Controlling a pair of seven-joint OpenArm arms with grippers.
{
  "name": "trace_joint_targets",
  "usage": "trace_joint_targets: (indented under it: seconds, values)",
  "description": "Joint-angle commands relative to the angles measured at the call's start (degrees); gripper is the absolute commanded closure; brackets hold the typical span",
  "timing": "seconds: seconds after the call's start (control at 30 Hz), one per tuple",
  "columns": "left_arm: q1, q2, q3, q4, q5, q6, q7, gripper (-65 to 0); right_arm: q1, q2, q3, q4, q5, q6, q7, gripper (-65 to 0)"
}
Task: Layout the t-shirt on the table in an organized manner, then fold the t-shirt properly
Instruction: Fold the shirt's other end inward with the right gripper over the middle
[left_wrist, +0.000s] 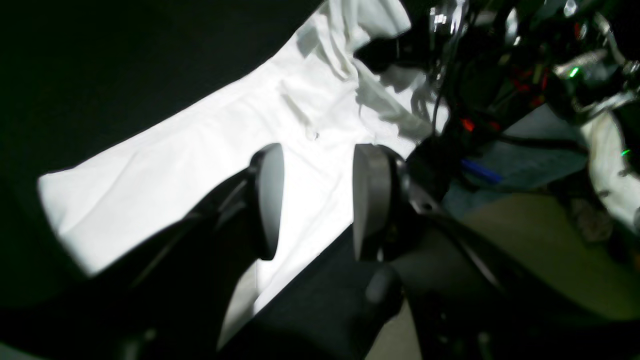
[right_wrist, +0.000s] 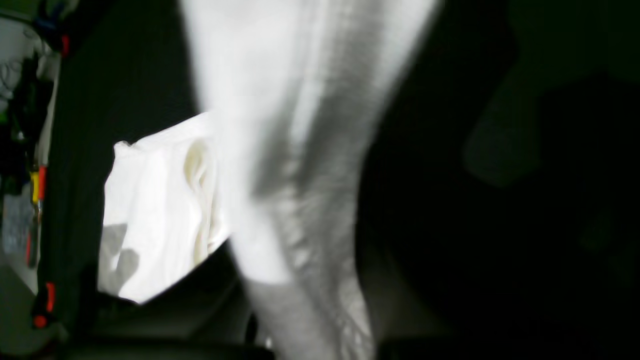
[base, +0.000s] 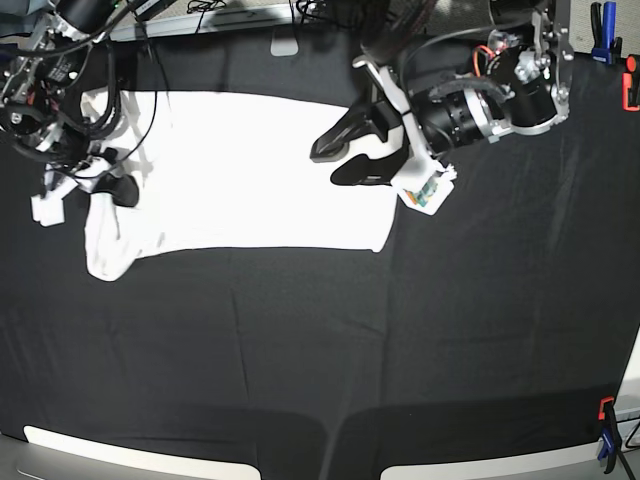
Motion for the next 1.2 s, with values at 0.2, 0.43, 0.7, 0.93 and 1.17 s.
trace_joint_targets:
  seconds: [0.2, 0.43, 0.7, 0.93, 1.17]
  values:
    - [-0.1, 0.1, 0.0, 1.1, -1.2, -0.6, 0.2, -21.1, 1.3, -2.4, -12.8, 8.7, 4.0, -1.6, 1.0, 0.0]
    - [-0.2, -1.5, 0.0, 1.4, -1.2, -0.6, 0.9, -21.1, 4.8, -9.2, -26.7, 8.9, 1.4, -2.2, 1.4, 0.0]
    - [-0.2, -6.8, 0.0, 3.5, -1.2, -0.6, 1.0, -21.1, 8.2, -19.8, -32.4, 8.9, -10.9, -2.3, 1.3, 0.0]
    - [-0.2, -9.2, 0.0, 3.5, -1.1, 2.6, 1.0, -21.1, 8.2, -19.8, -35.7, 8.9, -9.3, -3.7, 1.3, -26.2]
    - [-0.2, -9.2, 0.0, 3.5, -1.2, 2.6, 3.4, -21.1, 8.6, -19.8, -39.6, 8.9, 8.2, -4.1, 1.3, -29.3]
